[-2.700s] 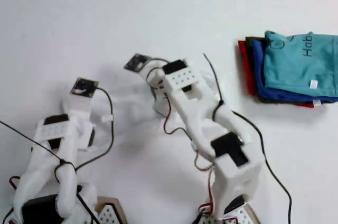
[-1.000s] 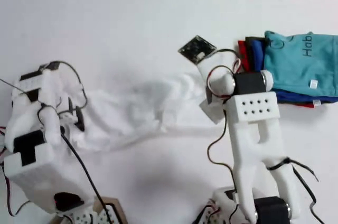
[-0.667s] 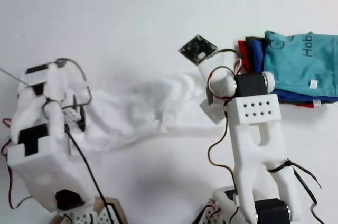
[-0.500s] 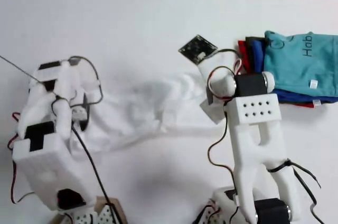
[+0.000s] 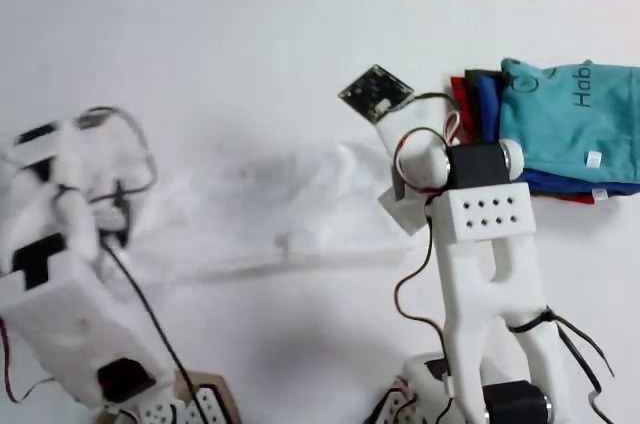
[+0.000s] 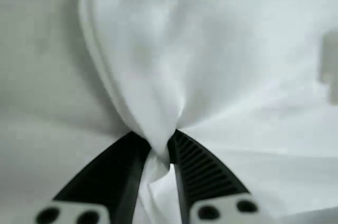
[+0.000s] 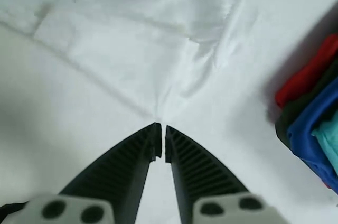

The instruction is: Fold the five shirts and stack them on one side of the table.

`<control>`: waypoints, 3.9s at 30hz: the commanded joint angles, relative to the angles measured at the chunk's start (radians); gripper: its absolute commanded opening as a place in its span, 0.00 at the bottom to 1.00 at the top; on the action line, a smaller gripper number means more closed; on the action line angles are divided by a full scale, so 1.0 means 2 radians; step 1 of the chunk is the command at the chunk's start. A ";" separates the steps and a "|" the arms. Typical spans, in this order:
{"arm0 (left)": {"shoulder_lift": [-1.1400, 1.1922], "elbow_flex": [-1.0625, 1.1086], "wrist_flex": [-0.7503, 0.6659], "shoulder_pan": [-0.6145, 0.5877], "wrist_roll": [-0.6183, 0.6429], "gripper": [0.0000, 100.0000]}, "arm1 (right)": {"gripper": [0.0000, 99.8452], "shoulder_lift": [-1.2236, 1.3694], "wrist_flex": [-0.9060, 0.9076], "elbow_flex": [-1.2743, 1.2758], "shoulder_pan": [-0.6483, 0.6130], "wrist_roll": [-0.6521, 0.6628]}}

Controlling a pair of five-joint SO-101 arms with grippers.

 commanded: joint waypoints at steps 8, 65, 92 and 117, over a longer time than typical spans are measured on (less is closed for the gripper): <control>0.010 -0.122 0.082 -0.165 -0.081 0.03 | 0.02 -0.107 -0.016 0.101 0.035 0.000; -0.341 0.007 0.028 0.517 0.064 0.03 | 0.02 -0.574 -0.247 0.670 0.145 0.001; -0.164 -0.125 0.027 0.553 0.086 0.14 | 0.02 -0.574 -0.248 0.670 0.145 0.001; -0.167 0.011 0.025 0.561 0.084 0.03 | 0.02 -0.574 -0.249 0.670 0.145 0.001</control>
